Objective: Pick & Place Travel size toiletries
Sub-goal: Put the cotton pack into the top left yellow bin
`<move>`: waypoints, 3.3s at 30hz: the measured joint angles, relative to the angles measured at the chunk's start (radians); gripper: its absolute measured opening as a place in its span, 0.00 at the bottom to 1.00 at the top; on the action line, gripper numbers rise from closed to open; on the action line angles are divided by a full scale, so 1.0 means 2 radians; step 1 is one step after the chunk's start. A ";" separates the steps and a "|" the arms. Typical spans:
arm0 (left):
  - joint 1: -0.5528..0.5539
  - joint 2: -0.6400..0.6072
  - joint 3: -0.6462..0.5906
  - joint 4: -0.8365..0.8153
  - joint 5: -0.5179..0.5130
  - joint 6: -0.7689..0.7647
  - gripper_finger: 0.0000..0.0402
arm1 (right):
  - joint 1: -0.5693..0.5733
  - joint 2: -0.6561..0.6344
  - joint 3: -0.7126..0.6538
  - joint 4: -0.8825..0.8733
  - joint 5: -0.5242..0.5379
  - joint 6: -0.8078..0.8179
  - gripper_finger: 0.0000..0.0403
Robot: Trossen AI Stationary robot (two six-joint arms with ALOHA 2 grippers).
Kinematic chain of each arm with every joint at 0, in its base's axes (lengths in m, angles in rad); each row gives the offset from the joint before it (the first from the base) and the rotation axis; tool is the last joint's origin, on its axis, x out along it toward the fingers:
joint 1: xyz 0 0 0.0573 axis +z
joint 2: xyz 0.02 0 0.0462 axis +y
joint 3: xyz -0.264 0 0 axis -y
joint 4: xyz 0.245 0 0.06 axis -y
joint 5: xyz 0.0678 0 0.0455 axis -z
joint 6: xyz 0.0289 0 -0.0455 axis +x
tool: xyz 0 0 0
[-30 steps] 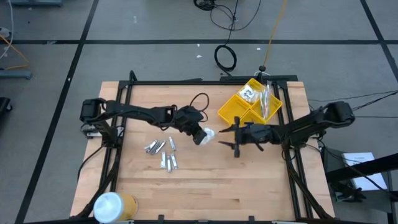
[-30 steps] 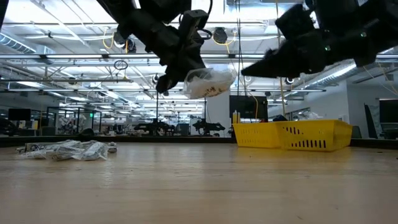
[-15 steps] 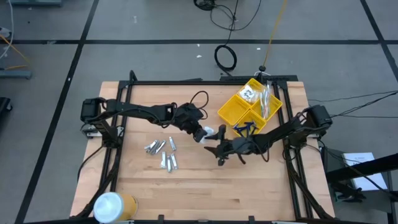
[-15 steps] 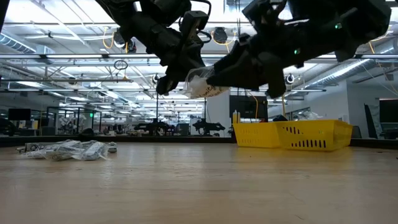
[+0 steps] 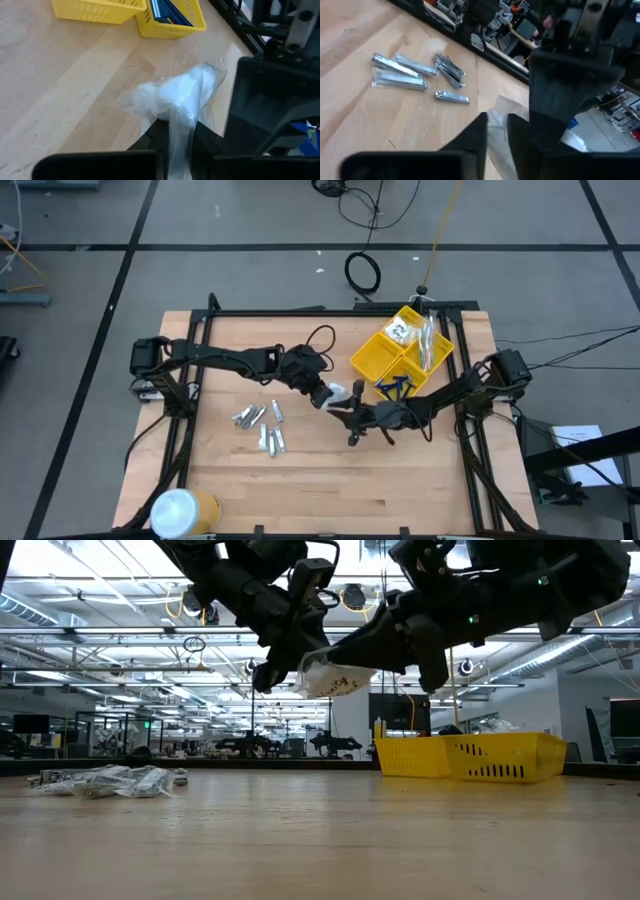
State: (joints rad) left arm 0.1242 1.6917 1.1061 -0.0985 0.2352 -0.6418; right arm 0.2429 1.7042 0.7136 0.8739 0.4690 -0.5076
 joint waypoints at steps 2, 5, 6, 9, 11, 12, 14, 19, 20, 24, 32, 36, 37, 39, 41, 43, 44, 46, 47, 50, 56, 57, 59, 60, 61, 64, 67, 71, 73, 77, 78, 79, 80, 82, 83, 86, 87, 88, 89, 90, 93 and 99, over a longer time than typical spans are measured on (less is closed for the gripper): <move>0.000 0.000 0.000 0.007 0.000 0.000 0.08 | -0.003 0.000 0.000 -0.011 -0.001 0.001 0.07; -0.006 0.000 0.000 0.027 0.000 0.006 0.05 | -0.004 0.000 0.000 -0.027 0.000 0.002 0.01; -0.008 0.000 0.000 0.033 0.000 0.011 0.04 | -0.004 0.000 0.000 -0.028 0.000 0.005 0.01; -0.014 -0.001 0.000 0.055 0.000 0.063 0.05 | -0.003 -0.002 0.000 -0.026 -0.001 0.024 0.01; -0.018 -0.004 -0.001 0.066 -0.007 0.122 0.08 | -0.003 -0.009 0.000 -0.029 -0.011 0.034 0.01; -0.022 -0.007 -0.001 0.069 -0.019 0.150 0.10 | -0.003 -0.012 0.000 -0.028 -0.020 0.042 0.00; -0.031 -0.014 -0.001 0.070 -0.062 0.197 0.16 | -0.004 -0.017 0.000 -0.029 -0.036 0.056 0.00; -0.042 -0.018 -0.001 0.063 -0.149 0.257 0.32 | -0.001 -0.043 0.000 -0.047 -0.061 0.077 0.00; -0.042 -0.018 -0.001 0.061 -0.154 0.261 0.35 | -0.001 -0.049 0.000 -0.055 -0.066 0.083 0.00; -0.041 -0.019 -0.001 0.059 -0.159 0.266 0.44 | 0.001 -0.083 0.000 -0.094 -0.077 0.103 0.00; -0.038 -0.028 0.001 0.106 -0.180 0.297 0.53 | 0.002 -0.129 0.000 -0.164 -0.157 0.167 0.00; -0.040 -0.030 0.001 0.146 -0.173 0.311 0.55 | 0.007 -0.129 0.000 -0.165 -0.158 0.179 0.00; -0.040 -0.030 0.001 0.154 -0.171 0.311 0.55 | 0.007 -0.129 0.000 -0.168 -0.151 0.174 0.00; -0.041 -0.030 0.001 0.160 -0.171 0.311 0.54 | 0.009 -0.130 0.000 -0.183 -0.120 0.167 0.00; -0.043 -0.030 0.001 0.161 -0.172 0.311 0.53 | 0.006 -0.143 -0.001 -0.217 -0.080 0.156 0.00; -0.048 -0.030 0.001 0.153 -0.171 0.310 0.53 | -0.002 -0.159 0.000 -0.240 -0.035 0.142 0.00; -0.050 -0.030 0.001 0.150 -0.170 0.307 0.52 | -0.007 -0.170 0.000 -0.258 -0.015 0.138 0.00; -0.056 -0.030 0.000 0.147 -0.169 0.303 0.52 | -0.021 -0.199 -0.001 -0.295 0.019 0.123 0.00; -0.058 -0.030 0.000 0.144 -0.169 0.303 0.52 | -0.031 -0.212 -0.001 -0.304 0.036 0.113 0.00; -0.064 -0.029 0.000 0.132 -0.171 0.302 0.53 | -0.067 -0.250 0.000 -0.346 0.110 0.078 0.00; -0.073 -0.029 0.000 0.114 -0.172 0.287 0.53 | -0.184 -0.279 -0.001 -0.384 0.180 0.022 0.00; -0.074 -0.028 0.000 0.110 -0.172 0.287 0.53 | -0.207 -0.279 -0.005 -0.385 0.183 0.015 0.00; -0.076 -0.024 0.000 0.107 -0.171 0.287 0.53 | -0.257 -0.274 -0.019 -0.368 0.182 0.002 0.00; -0.076 -0.024 0.000 0.100 -0.171 0.287 0.53 | -0.284 -0.272 -0.029 -0.353 0.175 -0.003 0.00; -0.077 -0.022 -0.001 0.096 -0.171 0.286 0.53 | -0.310 -0.270 -0.043 -0.343 0.162 -0.005 0.00; -0.077 -0.014 -0.002 0.098 -0.171 0.281 0.53 | -0.385 -0.263 -0.087 -0.289 0.113 -0.005 0.00; -0.077 -0.006 -0.006 0.102 -0.175 0.280 0.53 | -0.439 -0.257 -0.128 -0.237 0.069 0.005 0.00; -0.075 0.002 -0.006 0.106 -0.186 0.281 0.53 | -0.470 -0.257 -0.165 -0.203 -0.015 0.058 0.00; -0.072 0.004 -0.006 0.103 -0.190 0.284 0.53 | -0.475 -0.257 -0.177 -0.200 -0.035 0.079 0.00; -0.066 0.004 -0.006 0.109 -0.191 0.280 0.53 | -0.475 -0.257 -0.195 -0.200 -0.056 0.099 0.00; -0.065 0.004 -0.006 0.111 -0.191 0.280 0.53 | -0.475 -0.257 -0.199 -0.199 -0.063 0.102 0.00; -0.065 0.004 -0.006 0.111 -0.191 0.280 0.53 | -0.475 -0.257 -0.202 -0.200 -0.069 0.105 0.00; -0.064 0.004 -0.006 0.112 -0.191 0.280 0.53 | -0.475 -0.257 -0.205 -0.200 -0.076 0.108 0.00; -0.064 0.004 -0.006 0.115 -0.191 0.280 0.53 | -0.475 -0.257 -0.211 -0.200 -0.086 0.113 0.00; -0.064 0.004 -0.006 0.116 -0.191 0.279 0.53 | -0.475 -0.257 -0.213 -0.201 -0.088 0.116 0.00; -0.064 0.004 -0.006 0.115 -0.190 0.277 0.53 | -0.475 -0.257 -0.216 -0.203 -0.080 0.117 0.00; -0.065 0.004 -0.006 0.115 -0.189 0.277 0.53 | -0.475 -0.257 -0.216 -0.203 -0.079 0.117 0.00; -0.065 0.004 -0.006 0.115 -0.187 0.277 0.53 | -0.475 -0.257 -0.216 -0.203 -0.078 0.117 0.00; -0.065 0.004 -0.006 0.115 -0.187 0.275 0.53 | -0.475 -0.257 -0.216 -0.203 -0.079 0.119 0.01; -0.066 0.004 -0.006 0.114 -0.184 0.274 0.53 | -0.475 -0.257 -0.216 -0.202 -0.079 0.123 0.02; -0.066 0.004 -0.006 0.110 -0.184 0.267 0.53 | -0.475 -0.262 -0.216 -0.201 -0.080 0.135 0.07; -0.066 0.004 -0.006 0.099 -0.184 0.264 0.53 | -0.473 -0.286 -0.217 -0.201 -0.105 0.172 0.25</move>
State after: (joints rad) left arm -0.0086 1.6989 1.0943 0.0997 -0.1322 -0.1143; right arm -0.7029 1.1319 0.2802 0.4725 0.2595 -0.1636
